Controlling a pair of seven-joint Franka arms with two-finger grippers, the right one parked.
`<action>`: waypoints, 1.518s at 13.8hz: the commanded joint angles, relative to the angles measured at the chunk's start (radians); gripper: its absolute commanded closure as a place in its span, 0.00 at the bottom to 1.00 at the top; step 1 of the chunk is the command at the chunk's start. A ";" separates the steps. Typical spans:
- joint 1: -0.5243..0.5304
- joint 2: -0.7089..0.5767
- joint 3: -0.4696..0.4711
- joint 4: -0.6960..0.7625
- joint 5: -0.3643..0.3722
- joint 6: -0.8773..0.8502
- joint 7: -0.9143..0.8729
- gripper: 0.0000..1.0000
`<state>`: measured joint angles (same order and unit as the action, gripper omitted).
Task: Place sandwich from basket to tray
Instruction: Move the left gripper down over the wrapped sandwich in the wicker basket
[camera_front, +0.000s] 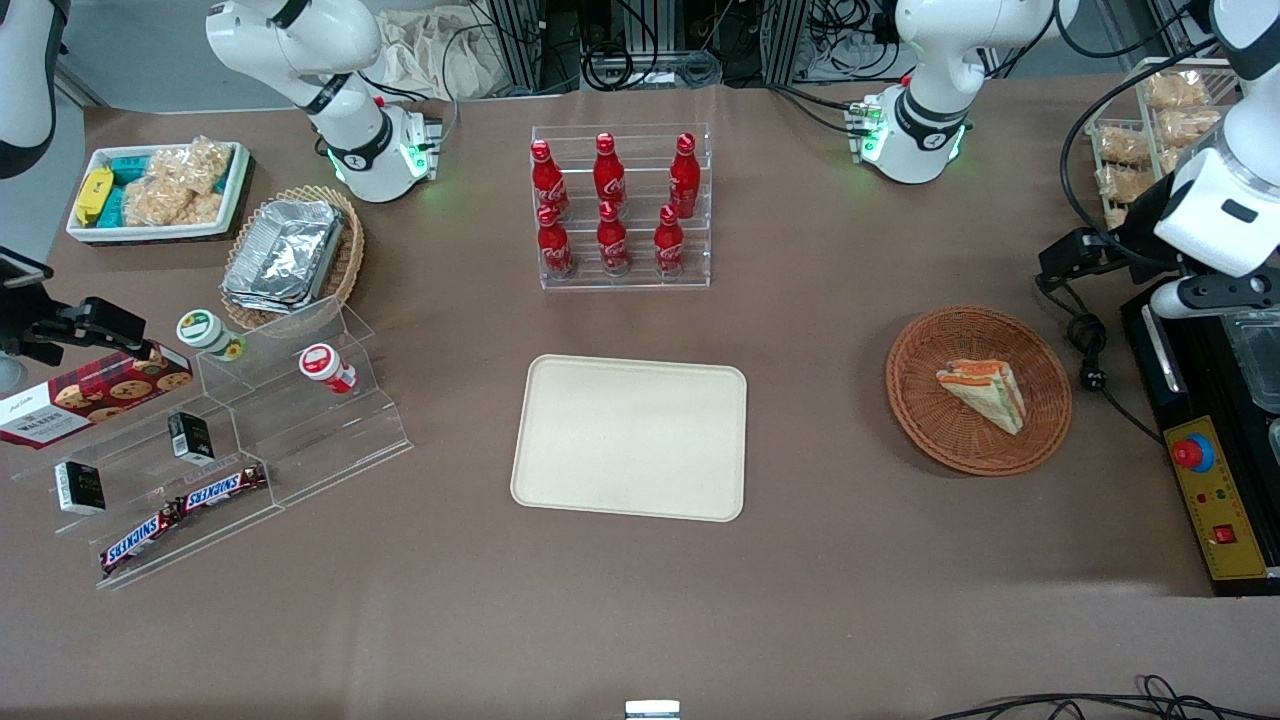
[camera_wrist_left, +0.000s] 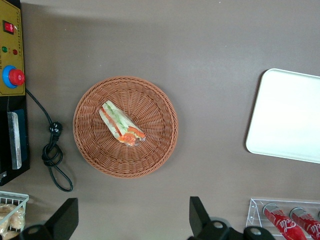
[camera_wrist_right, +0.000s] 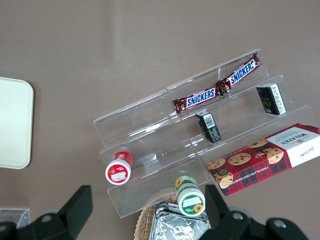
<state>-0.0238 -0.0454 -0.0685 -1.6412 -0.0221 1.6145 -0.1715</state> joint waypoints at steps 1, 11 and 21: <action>-0.004 0.016 0.004 0.034 -0.001 -0.031 -0.005 0.00; 0.042 0.004 0.013 -0.230 -0.032 0.117 -0.511 0.00; 0.074 0.175 0.016 -0.600 -0.013 0.706 -0.752 0.00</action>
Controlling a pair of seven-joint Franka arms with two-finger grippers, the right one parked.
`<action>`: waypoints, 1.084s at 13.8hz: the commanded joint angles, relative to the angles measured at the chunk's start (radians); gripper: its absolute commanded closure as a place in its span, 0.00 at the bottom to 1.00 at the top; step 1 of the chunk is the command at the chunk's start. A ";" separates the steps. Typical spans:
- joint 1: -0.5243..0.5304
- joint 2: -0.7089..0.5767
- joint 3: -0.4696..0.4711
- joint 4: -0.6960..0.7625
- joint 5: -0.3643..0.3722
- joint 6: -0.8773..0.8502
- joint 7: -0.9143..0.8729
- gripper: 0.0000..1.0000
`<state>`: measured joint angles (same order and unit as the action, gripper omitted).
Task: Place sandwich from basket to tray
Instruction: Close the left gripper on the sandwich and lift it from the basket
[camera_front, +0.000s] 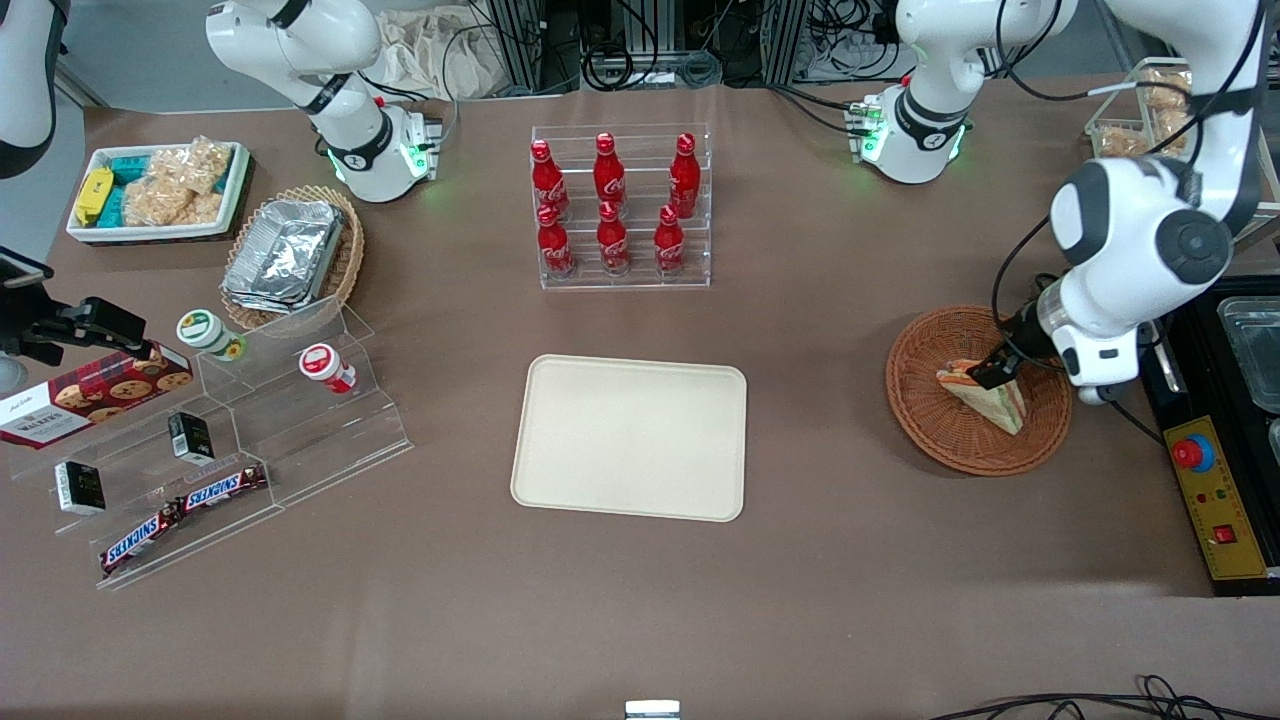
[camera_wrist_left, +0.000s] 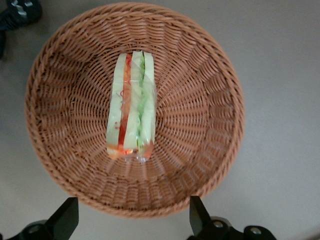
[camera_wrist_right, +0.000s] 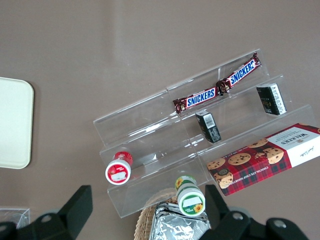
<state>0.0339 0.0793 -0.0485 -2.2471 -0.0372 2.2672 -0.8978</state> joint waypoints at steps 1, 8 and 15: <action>0.018 0.081 -0.004 0.006 0.002 0.078 -0.027 0.00; 0.018 0.192 0.030 0.004 0.016 0.187 -0.029 0.01; 0.020 0.189 0.050 0.006 0.043 0.174 -0.004 1.00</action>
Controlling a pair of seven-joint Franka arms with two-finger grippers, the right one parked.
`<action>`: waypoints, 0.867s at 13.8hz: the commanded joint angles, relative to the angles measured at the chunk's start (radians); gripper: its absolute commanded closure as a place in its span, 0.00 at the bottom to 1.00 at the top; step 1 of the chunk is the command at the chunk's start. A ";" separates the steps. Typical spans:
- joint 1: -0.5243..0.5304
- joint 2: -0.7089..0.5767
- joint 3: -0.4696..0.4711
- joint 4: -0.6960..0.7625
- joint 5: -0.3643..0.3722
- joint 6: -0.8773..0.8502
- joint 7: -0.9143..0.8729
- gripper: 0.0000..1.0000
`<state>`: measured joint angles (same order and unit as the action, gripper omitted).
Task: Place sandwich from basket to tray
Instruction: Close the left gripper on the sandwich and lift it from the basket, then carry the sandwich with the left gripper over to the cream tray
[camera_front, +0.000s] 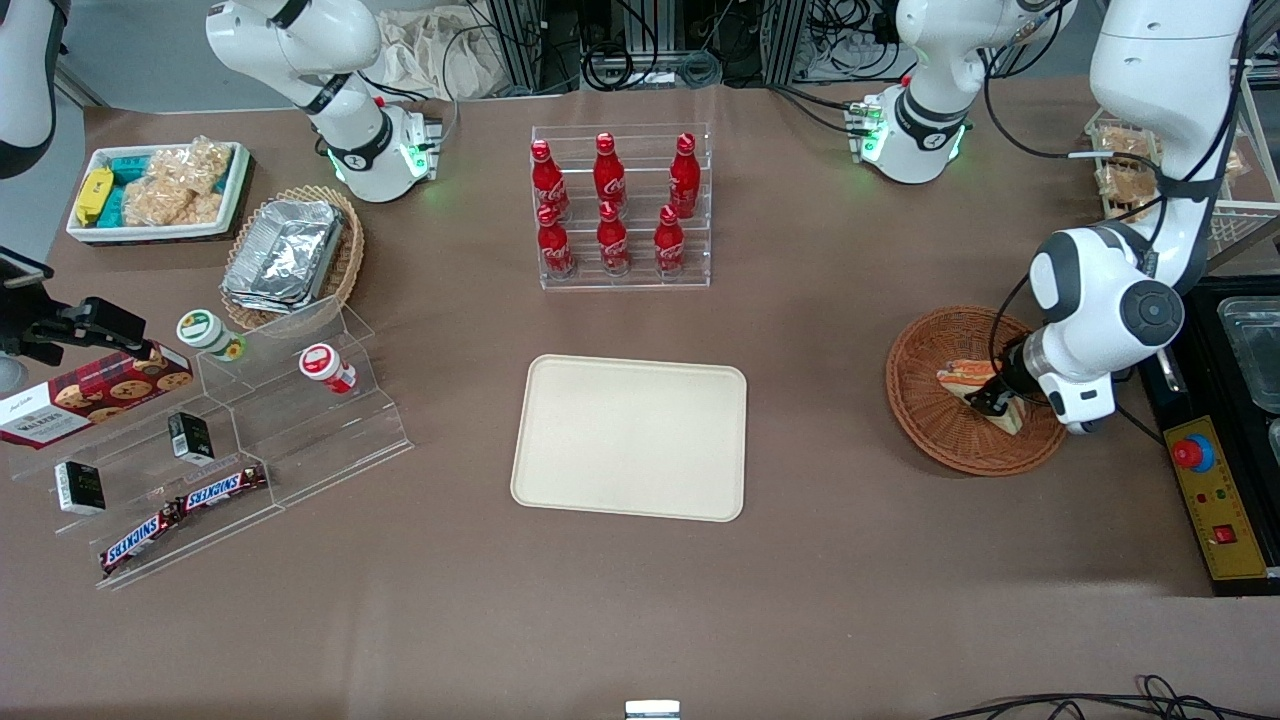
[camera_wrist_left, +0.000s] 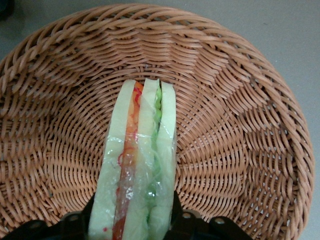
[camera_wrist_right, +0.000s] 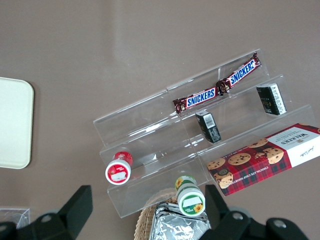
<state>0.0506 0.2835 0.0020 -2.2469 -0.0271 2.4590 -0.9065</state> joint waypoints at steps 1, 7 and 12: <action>0.003 -0.044 -0.002 0.015 0.045 -0.081 0.008 1.00; -0.011 -0.159 -0.094 0.271 -0.016 -0.507 0.201 1.00; -0.012 -0.095 -0.362 0.368 -0.028 -0.461 0.202 1.00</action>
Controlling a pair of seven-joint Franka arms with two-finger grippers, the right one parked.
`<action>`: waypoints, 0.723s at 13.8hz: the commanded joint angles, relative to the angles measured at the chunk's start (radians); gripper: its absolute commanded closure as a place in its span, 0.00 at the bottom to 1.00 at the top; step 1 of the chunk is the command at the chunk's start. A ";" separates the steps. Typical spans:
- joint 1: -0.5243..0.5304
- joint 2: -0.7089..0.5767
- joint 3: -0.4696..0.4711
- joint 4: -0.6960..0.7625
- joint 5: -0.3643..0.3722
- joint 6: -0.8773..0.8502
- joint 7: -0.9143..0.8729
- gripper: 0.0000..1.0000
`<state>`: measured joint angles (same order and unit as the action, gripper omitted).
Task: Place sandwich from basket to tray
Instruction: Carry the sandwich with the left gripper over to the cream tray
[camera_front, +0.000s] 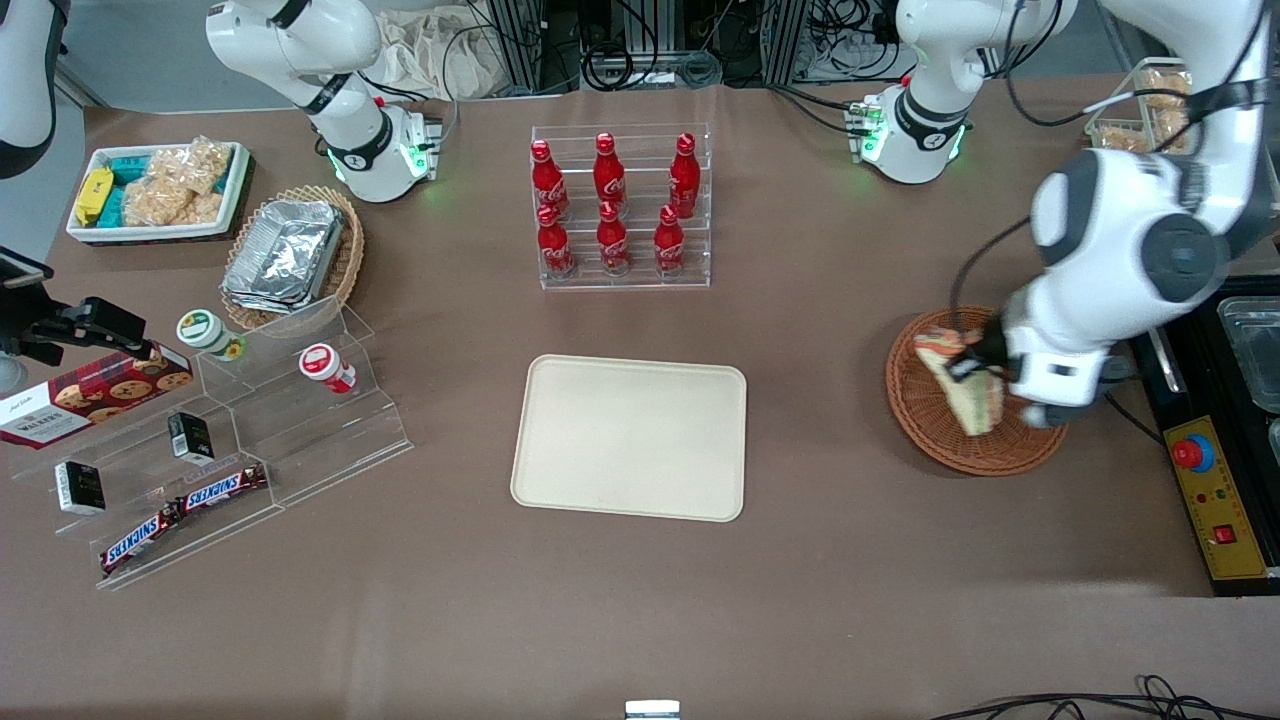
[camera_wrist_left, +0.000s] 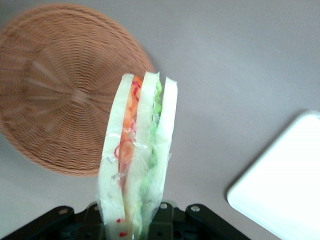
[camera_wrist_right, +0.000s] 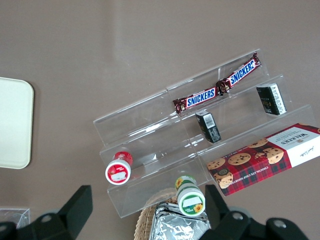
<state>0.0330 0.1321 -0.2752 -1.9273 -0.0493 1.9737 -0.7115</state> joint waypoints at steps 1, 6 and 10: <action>-0.005 0.067 -0.129 0.045 0.005 0.074 0.006 1.00; -0.200 0.196 -0.151 0.048 0.138 0.281 -0.118 1.00; -0.269 0.343 -0.151 0.057 0.313 0.469 -0.135 1.00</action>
<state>-0.2163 0.3898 -0.4335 -1.9144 0.1928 2.3814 -0.8387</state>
